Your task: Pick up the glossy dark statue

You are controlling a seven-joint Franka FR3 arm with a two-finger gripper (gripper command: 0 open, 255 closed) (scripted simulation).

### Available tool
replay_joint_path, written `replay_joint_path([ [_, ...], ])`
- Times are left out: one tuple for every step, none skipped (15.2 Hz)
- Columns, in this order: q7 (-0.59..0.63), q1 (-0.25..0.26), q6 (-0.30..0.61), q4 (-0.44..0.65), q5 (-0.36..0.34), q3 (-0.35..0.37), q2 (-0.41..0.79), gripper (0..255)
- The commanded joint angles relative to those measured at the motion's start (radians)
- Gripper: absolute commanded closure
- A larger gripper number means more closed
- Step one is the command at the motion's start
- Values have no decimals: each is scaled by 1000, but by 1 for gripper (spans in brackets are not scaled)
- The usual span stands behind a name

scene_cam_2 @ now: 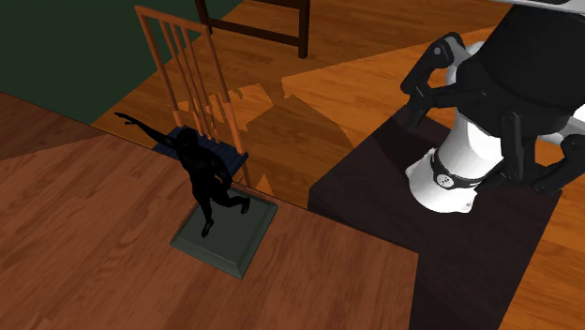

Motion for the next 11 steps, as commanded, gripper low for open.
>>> replay_joint_path([
  [0,0,0,0,0,0,0,0],
  [-10,-10,19,9,-13,-15,26,0],
  [-19,-20,37,19,-26,-29,52,0],
  [-29,-30,55,30,-38,-44,78,0],
  [-38,-39,72,42,-50,-58,106,0],
  [-47,-48,89,55,-61,-72,133,0],
  [-55,-56,105,69,-71,-86,162,0],
  [-64,-65,121,85,-80,-100,190,0],
  [-73,-73,137,101,-88,-113,219,0],
  [-82,-80,151,118,-96,-127,248,0],
  [-90,-87,166,137,-103,-140,278,0],
])
